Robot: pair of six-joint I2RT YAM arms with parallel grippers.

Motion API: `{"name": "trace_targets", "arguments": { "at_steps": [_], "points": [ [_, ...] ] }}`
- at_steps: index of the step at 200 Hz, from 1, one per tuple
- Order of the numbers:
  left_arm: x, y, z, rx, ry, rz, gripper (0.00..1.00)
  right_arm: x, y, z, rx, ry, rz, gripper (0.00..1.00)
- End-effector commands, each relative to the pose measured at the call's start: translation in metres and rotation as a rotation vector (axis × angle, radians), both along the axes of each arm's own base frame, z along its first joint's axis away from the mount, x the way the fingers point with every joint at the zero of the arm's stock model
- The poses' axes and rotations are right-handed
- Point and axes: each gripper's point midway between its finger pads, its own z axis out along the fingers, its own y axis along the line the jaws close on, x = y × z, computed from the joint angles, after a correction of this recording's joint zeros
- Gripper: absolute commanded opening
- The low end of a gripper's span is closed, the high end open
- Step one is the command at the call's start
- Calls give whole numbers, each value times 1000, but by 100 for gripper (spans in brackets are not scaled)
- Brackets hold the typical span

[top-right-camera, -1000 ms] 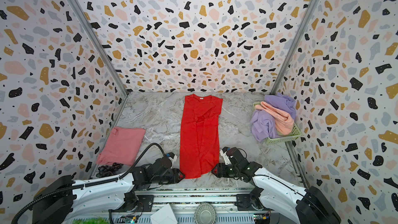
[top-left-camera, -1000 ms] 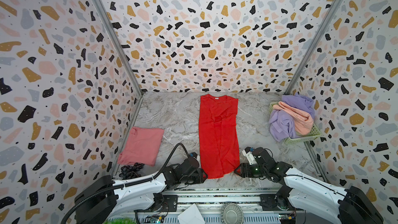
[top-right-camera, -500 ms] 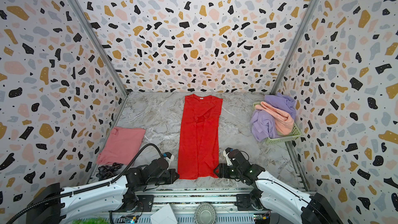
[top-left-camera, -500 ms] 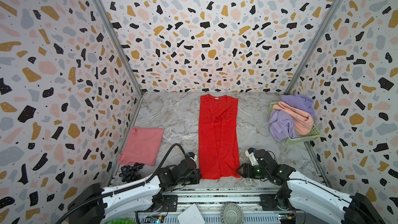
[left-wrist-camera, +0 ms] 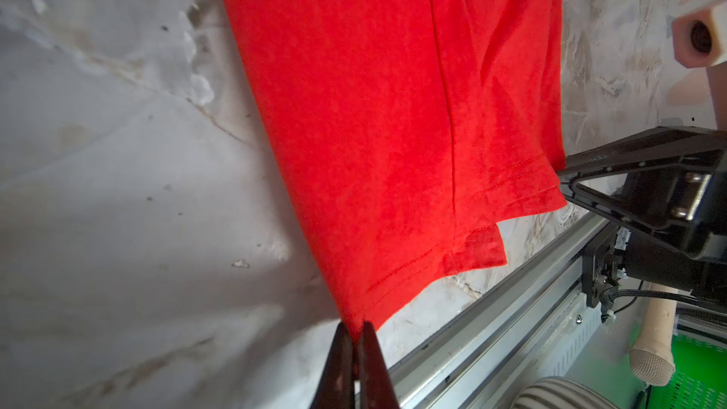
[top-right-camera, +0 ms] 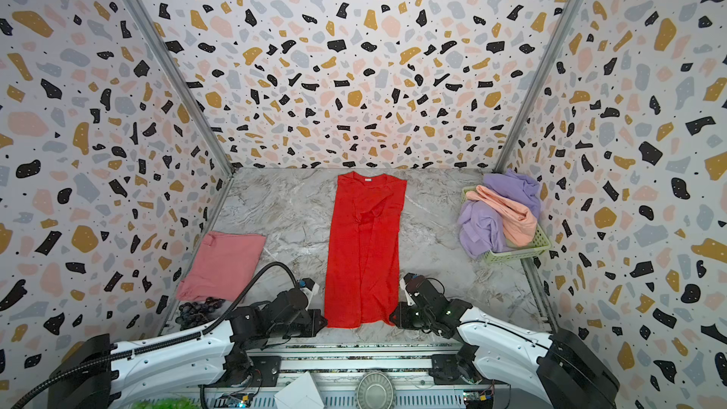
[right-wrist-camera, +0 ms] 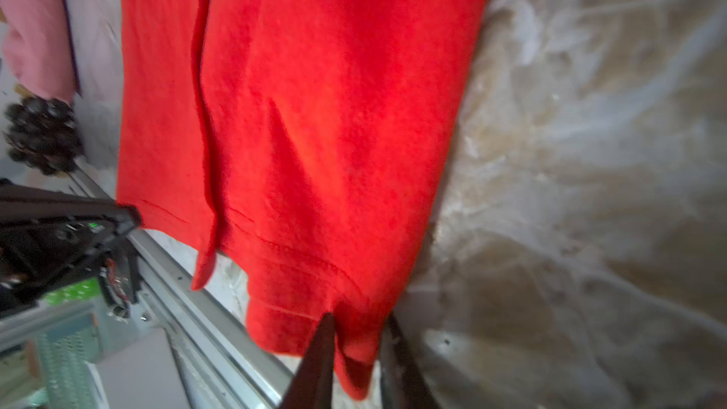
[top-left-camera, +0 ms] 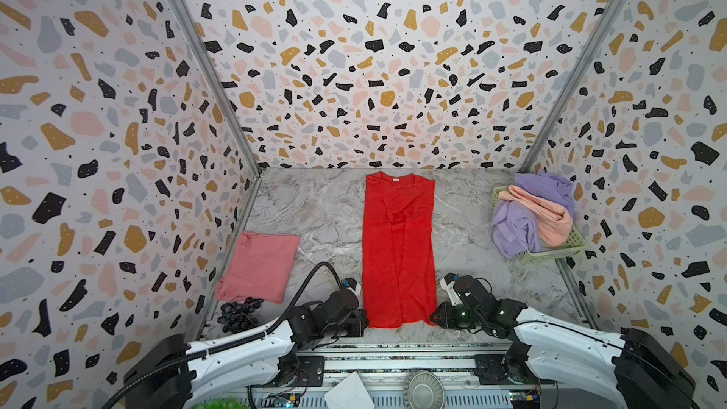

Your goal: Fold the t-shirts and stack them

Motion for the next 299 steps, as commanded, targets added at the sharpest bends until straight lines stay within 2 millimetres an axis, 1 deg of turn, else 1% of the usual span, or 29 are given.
{"name": "trace_targets", "arguments": {
  "at_steps": [1, 12, 39, 51, 60, 81, 87, 88, 97, 105, 121, 138, 150, 167, 173, 197, 212, 228, 251, 255, 260, 265, 271, 276, 282, 286, 290, 296, 299],
  "points": [
    [4, -4, 16, -28, -46, -16, 0, -11, -21, -15, -129, 39, -21, 0],
    [2, 0, 15, -23, -36, -7, 0, -8, -21, -7, -123, 16, -34, 0],
    [-8, 10, 11, -11, -17, -17, 0, -11, -21, 9, -61, -5, -55, 0],
    [-6, 9, 18, -27, -36, -16, 0, -8, -18, 20, -33, -35, -57, 0],
    [-1, 4, 31, -54, -66, -19, 0, -2, -15, 30, -21, -70, -58, 0],
    [18, -9, 67, -92, -175, -16, 0, 21, -5, 64, -16, -191, -48, 0],
    [24, -12, 76, -89, -203, -10, 0, 30, 0, 77, -19, -233, -46, 0],
    [25, -13, 77, -89, -207, -7, 0, 31, 0, 76, -24, -235, -45, 0],
    [36, -16, 90, -64, -264, -15, 0, 45, 5, 92, -32, -298, -46, 0],
    [46, -17, 98, -37, -303, -8, 0, 56, 10, 106, -36, -350, -51, 0],
    [70, -22, 115, 3, -387, 10, 0, 81, 19, 126, -39, -440, -65, 0],
    [98, -26, 124, 16, -435, 35, 0, 111, 26, 138, -25, -486, -83, 0],
    [122, -23, 125, 31, -466, 72, 0, 133, 26, 141, -29, -517, -110, 0],
    [158, -15, 119, 49, -480, 138, 0, 165, 24, 140, -46, -546, -138, 0],
    [168, -16, 119, 42, -485, 140, 0, 175, 23, 139, -45, -547, -146, 0],
    [208, -14, 122, 80, -534, 147, 0, 212, 22, 135, -27, -554, -152, 0],
    [234, -7, 117, 98, -529, 173, 0, 232, 20, 128, -33, -544, -159, 0],
    [256, -8, 110, 81, -508, 166, 0, 252, 17, 120, -29, -530, -176, 0],
    [285, -20, 97, 77, -466, 114, 0, 278, 11, 108, -16, -502, -198, 0],
    [289, -22, 91, 80, -450, 107, 0, 282, 11, 107, -10, -502, -199, 0],
    [296, -24, 89, 75, -441, 101, 0, 287, 11, 104, 0, -497, -196, 0],
    [302, -25, 82, 77, -417, 105, 0, 293, 12, 102, 7, -496, -192, 0],
    [310, -26, 76, 67, -394, 109, 6, 300, 11, 100, 4, -493, -196, 0],
    [316, -28, 72, 56, -378, 110, 14, 305, 11, 99, -1, -495, -197, 0],
    [323, -30, 71, 39, -370, 116, 29, 312, 10, 100, -6, -507, -203, 11],
    [328, -29, 70, 31, -369, 126, 35, 317, 8, 101, -9, -515, -212, 19],
    [333, -29, 71, 25, -374, 134, 39, 321, 6, 101, -12, -523, -220, 28],
    [341, -28, 72, 21, -382, 148, 45, 327, 4, 103, -10, -531, -227, 46],
    [344, -27, 73, 20, -384, 156, 49, 330, 2, 105, -7, -535, -232, 51]
  ]
}}
